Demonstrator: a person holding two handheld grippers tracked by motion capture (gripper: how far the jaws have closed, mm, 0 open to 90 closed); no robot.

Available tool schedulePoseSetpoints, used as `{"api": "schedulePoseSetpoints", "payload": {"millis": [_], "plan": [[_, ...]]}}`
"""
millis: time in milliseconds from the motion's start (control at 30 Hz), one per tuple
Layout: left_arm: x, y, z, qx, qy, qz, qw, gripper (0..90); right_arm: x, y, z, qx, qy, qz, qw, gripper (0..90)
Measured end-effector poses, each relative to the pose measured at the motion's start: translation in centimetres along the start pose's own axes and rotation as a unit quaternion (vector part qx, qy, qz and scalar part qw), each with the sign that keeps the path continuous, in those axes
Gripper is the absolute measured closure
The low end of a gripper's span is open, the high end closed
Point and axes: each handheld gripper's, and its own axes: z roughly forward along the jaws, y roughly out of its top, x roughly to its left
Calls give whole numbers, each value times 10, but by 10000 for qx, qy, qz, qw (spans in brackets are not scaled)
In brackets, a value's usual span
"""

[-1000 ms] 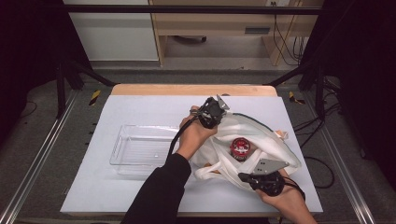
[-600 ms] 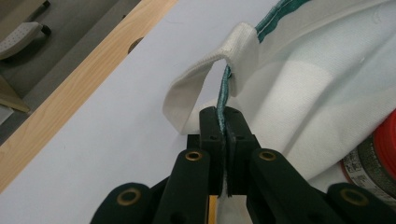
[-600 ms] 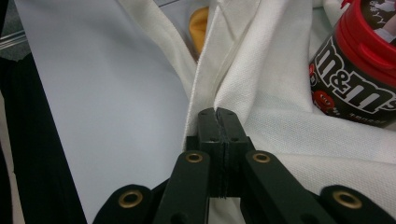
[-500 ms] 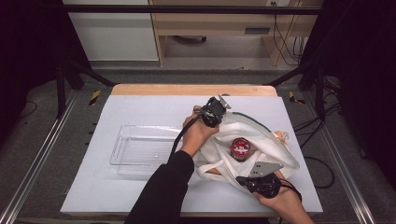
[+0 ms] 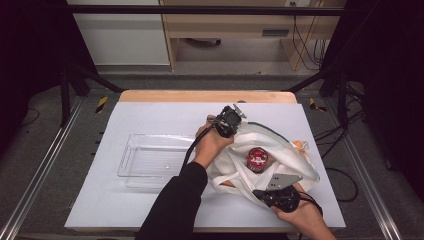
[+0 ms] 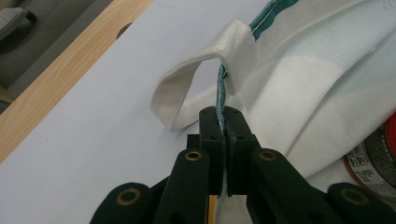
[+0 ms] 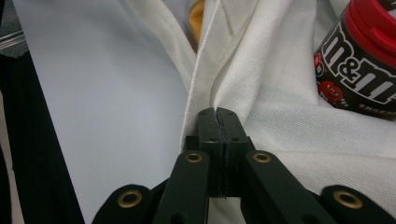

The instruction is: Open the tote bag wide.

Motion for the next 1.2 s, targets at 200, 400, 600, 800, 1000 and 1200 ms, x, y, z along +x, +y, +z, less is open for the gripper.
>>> {"api": "schedulePoseSetpoints", "payload": {"millis": [200,400,600,800,1000,1200], "plan": [[-4,-8,2,25,-24,18,10000,876,0,0,0,3,4,55,10000,898],[-7,-12,4,61,-59,-1,10000,875,0,0,-1,-22,-25,54,10000,880],[-9,-14,1,18,-59,37,10000,870,-1,1,-2,-80,-11,81,9999,825],[-13,-15,-6,-67,-45,97,9999,820,1,4,-11,-305,-122,142,9994,688],[-21,-14,-25,-280,92,215,9993,663,-12,11,-33,-458,-528,211,9973,605],[-26,-19,-55,-576,68,276,9979,607,-34,18,-54,-488,-997,160,9937,583]]}}
